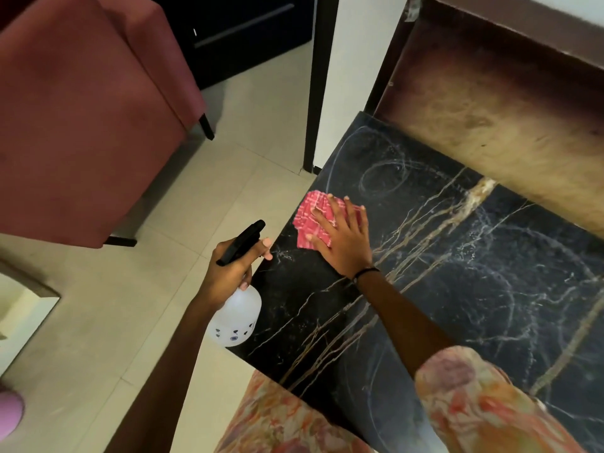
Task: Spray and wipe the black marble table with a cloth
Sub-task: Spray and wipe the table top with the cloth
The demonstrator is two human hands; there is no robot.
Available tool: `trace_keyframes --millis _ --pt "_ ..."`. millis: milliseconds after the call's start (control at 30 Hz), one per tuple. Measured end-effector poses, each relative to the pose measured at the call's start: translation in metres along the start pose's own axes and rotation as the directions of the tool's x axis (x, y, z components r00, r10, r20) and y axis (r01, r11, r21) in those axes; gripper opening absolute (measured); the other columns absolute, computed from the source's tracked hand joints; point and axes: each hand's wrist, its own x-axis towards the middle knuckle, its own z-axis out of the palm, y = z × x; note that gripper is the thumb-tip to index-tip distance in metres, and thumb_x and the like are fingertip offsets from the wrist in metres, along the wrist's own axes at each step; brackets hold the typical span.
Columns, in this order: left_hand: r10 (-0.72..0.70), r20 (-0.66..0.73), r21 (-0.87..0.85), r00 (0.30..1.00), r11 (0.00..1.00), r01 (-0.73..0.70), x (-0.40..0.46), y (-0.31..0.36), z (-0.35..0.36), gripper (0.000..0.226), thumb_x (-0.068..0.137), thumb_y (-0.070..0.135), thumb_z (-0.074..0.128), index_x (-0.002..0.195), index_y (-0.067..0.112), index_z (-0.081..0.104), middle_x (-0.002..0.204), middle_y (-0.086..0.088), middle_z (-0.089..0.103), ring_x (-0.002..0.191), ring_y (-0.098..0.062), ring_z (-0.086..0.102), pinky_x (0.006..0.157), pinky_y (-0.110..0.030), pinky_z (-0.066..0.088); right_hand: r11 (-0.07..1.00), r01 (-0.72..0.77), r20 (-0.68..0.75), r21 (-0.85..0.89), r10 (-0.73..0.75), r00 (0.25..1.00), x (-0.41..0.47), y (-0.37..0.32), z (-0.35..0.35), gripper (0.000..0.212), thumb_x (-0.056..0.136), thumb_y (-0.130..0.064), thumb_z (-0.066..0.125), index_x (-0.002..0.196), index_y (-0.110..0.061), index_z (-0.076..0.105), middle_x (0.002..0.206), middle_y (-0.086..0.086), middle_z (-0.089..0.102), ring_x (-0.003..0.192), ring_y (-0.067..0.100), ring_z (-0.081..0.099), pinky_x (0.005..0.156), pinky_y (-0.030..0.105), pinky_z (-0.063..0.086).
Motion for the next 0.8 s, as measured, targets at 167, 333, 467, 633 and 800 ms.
trace_keyframes --millis 167,333,467,633,800 --pt "0.018 0.006 -0.014 1.0 1.0 -0.018 0.008 0.003 0.009 0.012 0.075 0.041 0.064 0.087 0.041 0.064 0.072 0.001 0.069 0.028 -0.011 0.034 0.034 -0.017 0.031 0.993 0.085 -0.043 0.078 -0.082 0.996 0.0 -0.044 0.008 0.059 0.091 -0.062 0.03 0.14 -0.031 0.043 0.155 0.01 0.028 0.144 0.037 0.017 0.115 0.061 0.013" --pt "0.014 0.034 -0.01 0.999 1.0 -0.014 0.018 0.003 0.022 0.005 0.077 0.04 0.064 0.078 0.044 0.066 0.075 -0.009 0.069 0.028 -0.011 0.034 0.034 -0.017 0.03 0.956 0.289 -0.044 0.052 -0.287 0.957 -0.055 -0.008 0.016 0.059 0.091 -0.067 0.034 0.141 -0.035 0.04 0.153 0.006 0.033 0.145 0.032 0.017 0.118 0.054 0.01" --pt "0.003 0.042 -0.009 0.999 1.0 -0.003 0.029 0.003 0.032 0.009 0.076 0.042 0.063 0.084 0.041 0.066 0.078 -0.002 0.071 0.029 -0.01 0.035 0.036 -0.018 0.032 0.985 0.169 -0.017 -0.047 -0.17 0.985 -0.048 0.051 0.007 0.062 0.09 -0.071 0.026 0.143 -0.04 0.03 0.156 0.007 0.025 0.146 0.032 0.014 0.117 0.056 0.003" --pt "0.013 0.055 0.003 0.998 1.0 -0.014 0.041 0.0 0.04 0.039 0.076 0.043 0.065 0.09 0.007 0.067 0.082 -0.009 0.071 0.029 -0.012 0.035 0.037 -0.021 0.03 0.999 -0.047 -0.032 -0.015 0.046 0.998 0.025 0.047 -0.003 0.063 0.089 -0.065 0.03 0.143 -0.033 0.035 0.154 0.011 0.03 0.141 0.04 0.024 0.112 0.058 0.006" --pt "0.052 0.059 0.007 0.997 0.999 -0.053 0.053 0.009 0.052 0.047 0.075 0.043 0.067 0.092 -0.001 0.065 0.07 -0.006 0.069 0.029 -0.012 0.036 0.036 -0.022 0.031 0.998 0.029 -0.04 0.056 -0.027 0.999 0.04 0.004 0.006 0.062 0.09 -0.064 0.026 0.144 -0.035 0.033 0.156 0.009 0.026 0.145 0.037 0.014 0.114 0.062 0.013"
